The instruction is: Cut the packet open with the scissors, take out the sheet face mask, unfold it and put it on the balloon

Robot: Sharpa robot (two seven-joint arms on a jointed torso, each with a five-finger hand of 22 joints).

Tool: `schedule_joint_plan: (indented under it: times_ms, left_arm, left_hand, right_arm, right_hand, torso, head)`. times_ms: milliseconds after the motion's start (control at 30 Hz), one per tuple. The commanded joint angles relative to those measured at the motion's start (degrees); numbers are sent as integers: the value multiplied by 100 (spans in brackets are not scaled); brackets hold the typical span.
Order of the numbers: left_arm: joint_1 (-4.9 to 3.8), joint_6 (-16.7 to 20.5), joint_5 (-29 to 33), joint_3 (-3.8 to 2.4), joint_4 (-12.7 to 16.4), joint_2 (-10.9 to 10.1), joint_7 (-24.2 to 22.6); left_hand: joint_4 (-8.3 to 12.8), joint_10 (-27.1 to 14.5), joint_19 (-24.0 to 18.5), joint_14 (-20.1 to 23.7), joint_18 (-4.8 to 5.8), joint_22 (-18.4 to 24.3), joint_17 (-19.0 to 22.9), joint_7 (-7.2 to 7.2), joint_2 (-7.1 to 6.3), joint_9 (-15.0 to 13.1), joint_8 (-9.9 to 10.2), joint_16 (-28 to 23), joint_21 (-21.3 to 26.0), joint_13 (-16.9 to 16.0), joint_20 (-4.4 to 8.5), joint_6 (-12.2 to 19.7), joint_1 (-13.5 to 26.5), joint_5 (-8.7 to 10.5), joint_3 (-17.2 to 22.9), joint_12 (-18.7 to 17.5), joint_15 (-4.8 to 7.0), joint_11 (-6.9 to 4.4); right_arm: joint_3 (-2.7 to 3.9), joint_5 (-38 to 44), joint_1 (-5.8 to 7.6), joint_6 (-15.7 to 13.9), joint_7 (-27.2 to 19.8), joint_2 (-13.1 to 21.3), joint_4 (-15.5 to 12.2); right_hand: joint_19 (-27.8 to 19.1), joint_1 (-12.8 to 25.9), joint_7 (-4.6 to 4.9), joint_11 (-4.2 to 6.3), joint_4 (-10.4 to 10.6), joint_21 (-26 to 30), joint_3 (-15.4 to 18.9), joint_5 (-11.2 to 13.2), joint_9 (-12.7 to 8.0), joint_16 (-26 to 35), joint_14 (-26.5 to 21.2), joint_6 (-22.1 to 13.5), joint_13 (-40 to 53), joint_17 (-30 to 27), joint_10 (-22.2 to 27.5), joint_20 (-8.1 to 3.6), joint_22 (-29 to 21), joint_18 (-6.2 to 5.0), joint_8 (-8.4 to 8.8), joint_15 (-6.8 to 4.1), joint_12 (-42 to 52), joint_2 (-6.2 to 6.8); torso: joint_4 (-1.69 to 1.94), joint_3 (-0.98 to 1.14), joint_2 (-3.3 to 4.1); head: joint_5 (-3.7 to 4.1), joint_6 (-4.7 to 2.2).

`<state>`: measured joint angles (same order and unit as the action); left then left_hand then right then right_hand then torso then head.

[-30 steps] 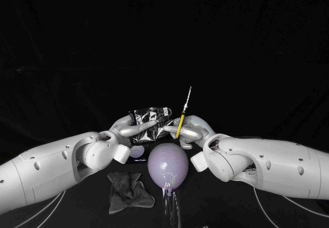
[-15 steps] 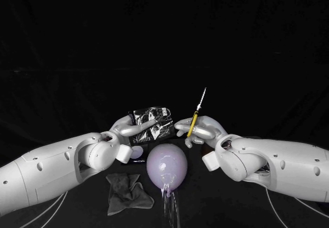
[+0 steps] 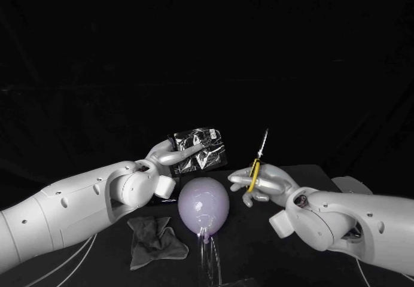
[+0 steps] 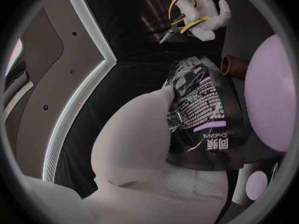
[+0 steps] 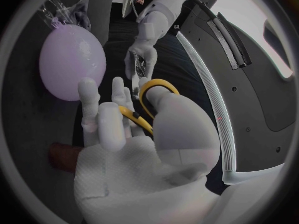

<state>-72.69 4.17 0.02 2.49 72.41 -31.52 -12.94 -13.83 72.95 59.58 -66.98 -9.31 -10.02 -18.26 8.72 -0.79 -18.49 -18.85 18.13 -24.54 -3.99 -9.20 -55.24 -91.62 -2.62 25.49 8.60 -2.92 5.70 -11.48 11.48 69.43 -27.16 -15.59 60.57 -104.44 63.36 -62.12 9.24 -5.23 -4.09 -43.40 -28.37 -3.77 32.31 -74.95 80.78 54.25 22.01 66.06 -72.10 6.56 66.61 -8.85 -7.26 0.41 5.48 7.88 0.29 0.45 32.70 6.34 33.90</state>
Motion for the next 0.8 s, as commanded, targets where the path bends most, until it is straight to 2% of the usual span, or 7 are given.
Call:
schedule_joint_plan:
  times_ms: [33,300,433,533,667,700,800]
  left_arm:
    - [-15,-389,-15,-13,-156,157,39]
    - [-15,-723,-65,-14,-425,431,160]
    - [-14,-914,-72,-13,-447,475,219]
    - [-13,-1071,-90,-12,-460,503,278]
    - [-12,-1249,-126,-11,-474,544,338]
    - [-12,-1280,-131,-11,-482,556,348]
    - [-12,-1345,-137,-11,-510,584,369]
  left_hand:
    - [10,94,24,-40,-114,-7,-6,7,1,-405,-155,16,-26,5,13,48,57,-18,43,-23,0,-54]
    - [48,91,103,-176,-117,-50,-59,-6,-29,-436,-173,69,-115,8,55,74,126,-18,123,-55,36,-65]
    - [50,90,103,-178,-116,-51,-61,-7,-34,-438,-174,69,-118,9,56,77,130,-18,126,-57,36,-66]
    - [67,89,126,-222,-115,-68,-83,-11,-45,-450,-181,86,-152,9,72,87,156,-18,157,-70,47,-69]
    - [73,88,132,-234,-115,-74,-91,-11,-51,-455,-184,91,-163,10,77,91,168,-18,169,-75,50,-70]
    - [74,88,132,-235,-115,-75,-92,-11,-52,-456,-184,91,-164,10,77,92,168,-18,170,-76,51,-70]
    - [74,88,132,-235,-115,-75,-92,-11,-52,-456,-184,91,-164,10,77,92,168,-18,170,-76,51,-70]
  right_arm:
    - [-4,197,-190,319,52,118,-171]
    - [-15,375,-667,490,189,368,-460]
    - [-17,442,-774,646,302,430,-509]
    - [-18,614,-816,859,475,450,-523]
    - [-19,945,-854,1207,765,445,-565]
    - [-19,1011,-860,1255,814,442,-576]
    - [-19,1129,-870,1319,912,435,-599]
  right_hand:
    - [68,29,-56,121,64,-30,30,2,-20,-46,43,5,-77,36,-388,-4,8,-44,43,-29,-3,104]
    - [68,169,-113,174,186,47,203,54,-26,-83,83,134,-164,57,-649,-44,-40,-54,34,-71,-15,209]
    - [-112,187,-182,218,243,376,318,81,23,435,-275,417,-216,-681,-667,-70,-211,-106,-107,-100,-88,234]
    - [-159,243,-211,237,292,470,412,87,44,528,-326,482,-210,-777,-739,-82,-263,-118,-155,-116,-75,272]
    - [-419,658,-47,60,539,858,876,86,20,1202,-798,123,-343,-1605,-222,-25,-469,-121,-25,11,-176,517]
    - [-460,684,59,-25,597,924,1044,92,18,1310,-869,-100,-441,-1740,52,38,-513,-110,37,101,-197,513]
    - [-475,674,105,-72,641,964,1188,106,35,1372,-918,-198,-519,-1840,202,87,-544,-114,37,142,-197,481]
  torso:
    - [-50,45,-33]
    - [-127,106,-76]
    - [-148,119,-85]
    - [-154,127,-87]
    - [-150,120,-84]
    - [-151,120,-84]
    - [-144,113,-82]
  head:
    - [38,68]
    - [158,211]
    - [183,284]
    - [198,316]
    - [233,381]
    - [240,390]
    - [266,419]
